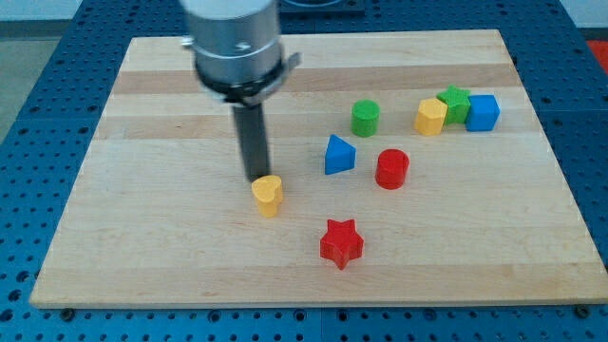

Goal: Push the yellow heart towards the top left of the red star

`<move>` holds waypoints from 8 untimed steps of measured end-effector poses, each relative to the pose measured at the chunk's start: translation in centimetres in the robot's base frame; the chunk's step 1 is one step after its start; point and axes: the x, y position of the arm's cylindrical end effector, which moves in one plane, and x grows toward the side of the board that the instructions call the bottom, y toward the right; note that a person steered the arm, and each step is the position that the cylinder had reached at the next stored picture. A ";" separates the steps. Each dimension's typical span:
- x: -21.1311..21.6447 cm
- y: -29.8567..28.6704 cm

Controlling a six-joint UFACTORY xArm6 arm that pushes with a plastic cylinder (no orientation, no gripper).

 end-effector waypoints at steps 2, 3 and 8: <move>6.0 0.3; 8.3 3.0; -5.3 0.6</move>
